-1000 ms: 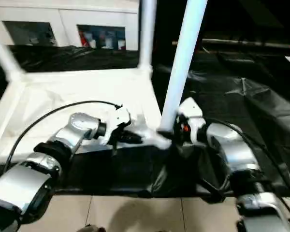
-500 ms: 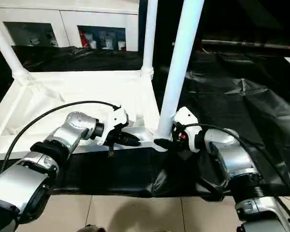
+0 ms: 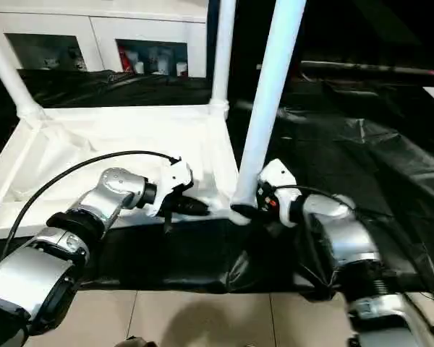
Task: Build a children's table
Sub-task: Rotate leg to tighten
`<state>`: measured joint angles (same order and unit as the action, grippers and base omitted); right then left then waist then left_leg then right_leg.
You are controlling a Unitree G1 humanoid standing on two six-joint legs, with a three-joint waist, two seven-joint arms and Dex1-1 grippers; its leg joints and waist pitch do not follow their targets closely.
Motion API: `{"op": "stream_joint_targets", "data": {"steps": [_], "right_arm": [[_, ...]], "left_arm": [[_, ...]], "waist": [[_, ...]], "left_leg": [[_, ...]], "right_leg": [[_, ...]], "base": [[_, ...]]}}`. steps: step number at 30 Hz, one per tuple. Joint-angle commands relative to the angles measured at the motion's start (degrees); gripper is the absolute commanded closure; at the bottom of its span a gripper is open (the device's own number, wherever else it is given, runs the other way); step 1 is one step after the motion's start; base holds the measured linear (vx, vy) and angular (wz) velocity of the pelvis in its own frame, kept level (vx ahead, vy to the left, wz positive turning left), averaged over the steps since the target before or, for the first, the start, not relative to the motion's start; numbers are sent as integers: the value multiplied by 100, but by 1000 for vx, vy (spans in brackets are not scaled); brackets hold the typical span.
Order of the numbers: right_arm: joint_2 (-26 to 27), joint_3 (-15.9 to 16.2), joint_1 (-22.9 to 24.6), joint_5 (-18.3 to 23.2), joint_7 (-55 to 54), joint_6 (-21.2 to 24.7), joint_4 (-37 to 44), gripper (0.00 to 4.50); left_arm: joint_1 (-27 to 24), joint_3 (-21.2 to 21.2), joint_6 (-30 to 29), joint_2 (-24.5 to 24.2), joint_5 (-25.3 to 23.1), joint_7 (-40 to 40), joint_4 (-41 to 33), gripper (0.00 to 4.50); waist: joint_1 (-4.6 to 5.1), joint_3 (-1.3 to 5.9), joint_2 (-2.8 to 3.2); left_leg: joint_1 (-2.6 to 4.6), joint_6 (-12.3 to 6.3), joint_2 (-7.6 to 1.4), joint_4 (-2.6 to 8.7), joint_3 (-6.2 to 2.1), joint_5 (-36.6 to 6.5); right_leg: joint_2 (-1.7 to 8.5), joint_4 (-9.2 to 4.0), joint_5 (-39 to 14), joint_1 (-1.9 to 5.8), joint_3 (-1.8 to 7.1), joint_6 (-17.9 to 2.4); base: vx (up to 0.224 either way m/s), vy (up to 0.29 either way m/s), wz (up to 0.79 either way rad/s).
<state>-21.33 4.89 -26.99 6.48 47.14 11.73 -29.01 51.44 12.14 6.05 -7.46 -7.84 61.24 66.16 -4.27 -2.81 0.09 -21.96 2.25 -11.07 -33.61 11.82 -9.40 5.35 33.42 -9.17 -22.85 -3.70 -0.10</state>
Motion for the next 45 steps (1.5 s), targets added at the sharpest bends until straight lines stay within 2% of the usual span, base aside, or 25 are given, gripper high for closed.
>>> {"op": "stream_joint_targets", "data": {"steps": [1, 2, 4, 5, 6, 9, 11, 12, 13, 14, 16, 19, 20, 22, 24, 25, 26, 27, 28, 31, 35, 38, 42, 45], "right_arm": [[407, -236, 18, -28, -1136, 168, -485, 188], [524, -301, 23, -34, -1402, 183, -533, 188], [1195, -608, 14, -65, -2778, 304, -653, 188], [1341, -654, -4, -70, -3031, 334, -661, 188], [1433, -661, -25, -92, -3187, 351, -670, 188], [1862, -603, -242, -167, -3546, 246, -761, 188], [1892, -576, -288, -189, -3548, 204, -782, 188], [1874, -550, -363, -251, -3492, 47, -842, 153], [1860, -570, -382, -268, -3507, -14, -852, 153], [1817, -594, -384, -259, -3465, -59, -821, 118], [1717, -591, -371, -271, -3360, -96, -754, 116], [1406, -462, -352, -365, -3019, -62, -651, 84], [1088, -286, -314, -447, -2541, 29, -540, 76], [743, -142, -243, -457, -1964, 65, -366, 76], [260, -46, -99, -312, -1095, 82, -52, 76], [228, -41, -90, -303, -1043, 83, -32, 76], [-48, 7, -14, -237, -595, 65, 132, 76], [-350, 61, 50, -166, -96, 46, 272, 76], [-350, 61, 50, -166, -96, 46, 272, 76], [-593, 97, 87, 30, 457, 93, 405, 76], [-657, 169, 104, 80, 704, 20, 385, 76], [-605, 178, 79, 57, 805, -31, 287, 76], [-527, 292, 66, 36, 957, -53, 218, 76], [-474, 308, 29, 55, 942, -59, 149, 92]], "left_arm": [[62, -103, -265, 249, -78, -895, 131, 450], [67, -130, -304, 305, -74, -1083, 147, 450], [77, -281, -492, 701, -9, -2034, 198, 450], [78, -323, -525, 806, 36, -2150, 199, 450], [79, -348, -530, 880, 58, -2256, 199, 450], [72, -243, -422, 1249, -6, -2589, 170, 450], [67, -193, -392, 1283, -40, -2558, 165, 450], [70, -119, -329, 1258, -125, -2495, 165, 450], [77, -111, -315, 1228, -151, -2497, 170, 450], [85, -104, -281, 1168, -174, -2465, 172, 450], [93, -103, -214, 1078, -190, -2357, 172, 450], [93, -108, -156, 918, -196, -2104, 173, 450], [89, -90, -139, 789, -202, -1913, 185, 450], [89, -93, -131, 649, -180, -1718, 200, 450], [75, -129, -54, 472, -97, -1254, 186, 450], [74, -130, -43, 459, -95, -1222, 184, 450], [65, -112, 59, 346, -78, -869, 161, 450], [64, -83, 166, 214, -41, -396, 129, 450], [64, -83, 166, 214, -41, -396, 129, 450], [59, -108, 126, 122, 148, 375, 24, 450], [46, -118, 58, 98, 278, 830, -85, 450], [33, -115, 64, 103, 316, 992, -106, 450], [17, -108, 97, 117, 316, 1072, -93, 450], [5, -118, 90, 118, 302, 1104, -108, 450]], "waist": [[52, 346, -71], [70, 342, -71], [159, 329, -49], [181, 330, -49], [194, 335, -48], [249, 325, -32], [248, 326, -34], [248, 320, -26], [250, 321, -32], [253, 323, -32], [248, 324, -34], [254, 332, -49], [253, 334, -50], [232, 333, -40], [220, 342, -66], [190, 358, -67], [192, 361, -64], [184, 380, -74], [184, 380, -74], [126, 407, -54], [45, 424, -29], [-3, 414, -22], [-85, 393, -19], [-82, 389, -25]], "left_leg": [[165, -112, -233, 411, -139, -1814], [178, -80, -224, 417, -147, -1889], [189, 65, -220, 448, -184, -2134], [182, 78, -223, 459, -192, -2179], [183, 99, -221, 463, -201, -2187], [211, 28, -185, 448, -175, -2408], [202, -11, -174, 445, -179, -2391], [183, -27, -179, 456, -189, -2383], [181, -31, -177, 457, -190, -2384], [179, -27, -179, 458, -195, -2386], [169, -46, -185, 466, -203, -2358], [130, -86, -187, 467, -190, -2241], [129, -103, -189, 467, -189, -2226], [134, -162, -188, 456, -179, -2175], [116, -240, -184, 440, -165, -2046], [102, -337, -202, 424, -156, -1798], [94, -368, -195, 418, -151, -1730], [65, -471, -198, 396, -147, -1529], [65, -471, -198, 396, -147, -1529], [64, -647, -221, 349, -116, -1133], [92, -735, -262, 336, -107, -917], [120, -672, -270, 336, -94, -1021], [150, -504, -277, 358, -91, -1243], [132, -421, -269, 369, -102, -1318]], "right_leg": [[350, -446, -2113, 175, 196, -1262], [348, -473, -2272, 165, 186, -1208], [338, -520, -2627, 134, 172, -1052], [344, -527, -2681, 141, 170, -1007], [338, -533, -2685, 146, 161, -976], [319, -599, -2646, 91, 179, -900], [330, -615, -2746, 103, 176, -851], [328, -629, -2833, 112, 167, -766], [325, -632, -2851, 110, 165, -744], [331, -628, -2861, 112, 164, -737], [334, -627, -2822, 120, 163, -732], [324, -581, -2553, 152, 176, -801], [328, -578, -2513, 152, 179, -817], [319, -568, -2399, 171, 179, -852], [328, -556, -2259, 194, 192, -892], [338, -509, -1933, 217, 206, -997], [333, -498, -1808, 223, 203, -1058], [337, -451, -1494, 266, 192, -1168], [337, -451, -1494, 266, 192, -1168], [316, -350, -825, 284, 171, -1494], [316, -270, -314, 272, 171, -1742], [321, -276, -356, 256, 179, -1798], [340, -317, -780, 239, 191, -1682], [348, -329, -952, 251, 189, -1607]], "base": [[0, 0, 0], [0, 0, 0], [0, 0, 0], [0, 0, 0], [0, 0, 0], [0, 0, 0], [0, 0, 0], [0, 0, 0], [0, 0, 0], [0, 0, 0], [0, 0, 0], [0, 0, 0], [0, 0, 0], [0, 0, 0], [0, 0, 0], [0, 0, 0], [0, 0, 0], [0, 0, 0], [0, 0, 0], [0, 0, 0], [0, 0, 0], [0, 0, 0], [0, 0, 0], [0, 0, 0]]}}
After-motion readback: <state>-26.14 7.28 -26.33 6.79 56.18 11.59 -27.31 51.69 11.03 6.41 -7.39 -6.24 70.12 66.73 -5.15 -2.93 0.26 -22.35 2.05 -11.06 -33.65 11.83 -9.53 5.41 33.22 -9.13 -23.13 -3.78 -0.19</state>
